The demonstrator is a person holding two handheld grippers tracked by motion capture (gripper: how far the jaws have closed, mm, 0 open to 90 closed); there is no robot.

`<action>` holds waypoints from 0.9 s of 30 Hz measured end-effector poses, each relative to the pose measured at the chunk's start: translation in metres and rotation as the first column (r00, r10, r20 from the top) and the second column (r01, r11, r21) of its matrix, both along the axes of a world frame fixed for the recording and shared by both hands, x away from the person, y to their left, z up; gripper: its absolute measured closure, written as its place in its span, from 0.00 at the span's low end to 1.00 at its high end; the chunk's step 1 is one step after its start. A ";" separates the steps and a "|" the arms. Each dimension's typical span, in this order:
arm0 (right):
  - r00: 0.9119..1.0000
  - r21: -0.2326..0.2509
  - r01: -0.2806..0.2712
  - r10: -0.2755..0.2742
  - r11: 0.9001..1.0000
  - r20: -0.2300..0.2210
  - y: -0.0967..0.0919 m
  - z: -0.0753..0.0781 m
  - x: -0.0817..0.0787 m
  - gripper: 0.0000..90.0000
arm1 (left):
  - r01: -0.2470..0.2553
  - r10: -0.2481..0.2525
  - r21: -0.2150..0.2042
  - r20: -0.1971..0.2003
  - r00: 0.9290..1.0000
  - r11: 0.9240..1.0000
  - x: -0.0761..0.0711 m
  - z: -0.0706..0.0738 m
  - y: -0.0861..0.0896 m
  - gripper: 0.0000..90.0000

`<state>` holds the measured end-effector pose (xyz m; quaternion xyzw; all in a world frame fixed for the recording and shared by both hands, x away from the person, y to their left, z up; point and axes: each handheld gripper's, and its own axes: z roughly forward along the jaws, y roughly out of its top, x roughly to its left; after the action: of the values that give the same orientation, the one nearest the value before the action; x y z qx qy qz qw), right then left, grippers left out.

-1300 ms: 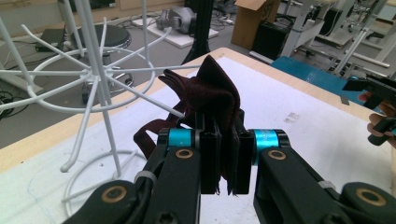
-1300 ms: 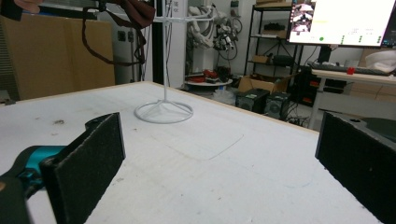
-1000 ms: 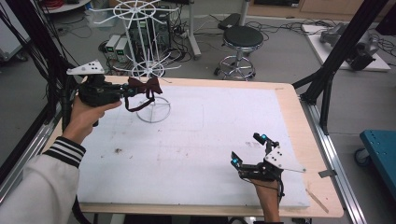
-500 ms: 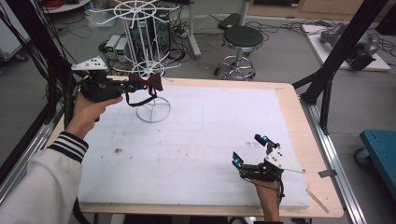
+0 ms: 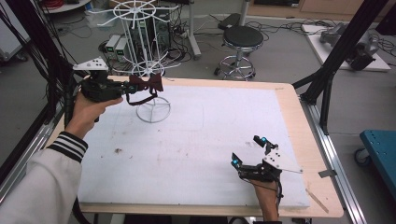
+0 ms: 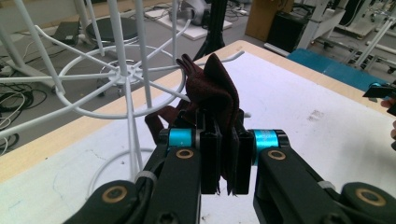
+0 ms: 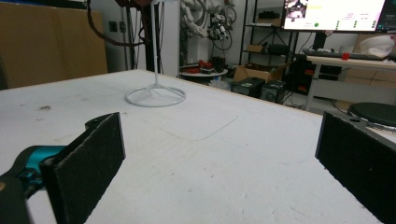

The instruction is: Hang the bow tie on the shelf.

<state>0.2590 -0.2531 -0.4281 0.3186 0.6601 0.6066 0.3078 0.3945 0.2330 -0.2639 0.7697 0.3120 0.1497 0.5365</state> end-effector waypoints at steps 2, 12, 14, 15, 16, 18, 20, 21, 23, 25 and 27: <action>1.000 -0.001 0.002 -0.002 1.000 0.004 0.000 0.000 0.000 0.01 | 0.023 -0.023 0.014 -0.003 1.000 1.000 0.000 0.000 -0.002 0.95; 1.000 0.000 -0.006 0.006 1.000 -0.001 0.001 0.000 0.000 0.01 | 0.016 -0.014 0.053 -0.034 0.999 0.998 0.008 0.009 -0.008 0.95; 1.000 0.000 -0.005 0.005 1.000 0.007 0.001 0.000 0.000 0.01 | 0.014 -0.012 0.048 -0.035 0.999 0.999 0.010 0.009 -0.008 0.95; 1.000 0.001 -0.004 0.004 1.000 0.010 0.001 -0.001 0.000 0.01 | 0.012 -0.010 0.043 -0.036 0.999 0.999 0.010 0.008 -0.009 0.95; 1.000 0.002 -0.001 0.001 1.000 0.010 0.001 -0.001 0.000 0.01 | 0.013 -0.012 0.044 -0.036 0.999 0.999 0.011 0.008 -0.009 0.95; 1.000 0.003 0.000 0.000 1.000 0.012 0.000 -0.002 0.001 0.01 | 0.011 -0.010 0.045 -0.035 0.999 0.999 0.011 0.008 -0.009 0.95; 1.000 0.004 -0.001 0.001 1.000 0.001 0.000 -0.003 0.001 0.01 | 0.007 -0.006 0.038 -0.031 0.999 0.999 0.011 0.008 -0.009 0.94; 1.000 0.001 0.003 -0.003 1.000 0.004 0.000 -0.004 0.002 0.01 | 0.004 -0.003 0.039 -0.030 1.000 0.999 0.011 0.007 -0.009 0.94; 1.000 0.002 0.005 -0.005 1.000 0.002 0.000 -0.005 0.002 0.01 | -0.005 0.006 0.041 -0.023 1.000 0.999 0.012 0.007 -0.008 0.94; 1.000 0.003 0.003 -0.003 1.000 -0.004 0.001 -0.006 0.002 0.01 | -0.012 0.013 0.037 -0.025 1.000 0.999 0.013 0.007 -0.008 0.93; 1.000 0.003 0.004 -0.004 1.000 -0.008 0.001 -0.007 0.002 0.01 | -0.019 0.020 0.039 -0.022 1.000 0.999 0.014 0.006 -0.010 0.92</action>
<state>0.2611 -0.2525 -0.4348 0.3229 0.6598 0.6058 0.3058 0.4084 0.2230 -0.2581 0.7784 0.3224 0.1523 0.5166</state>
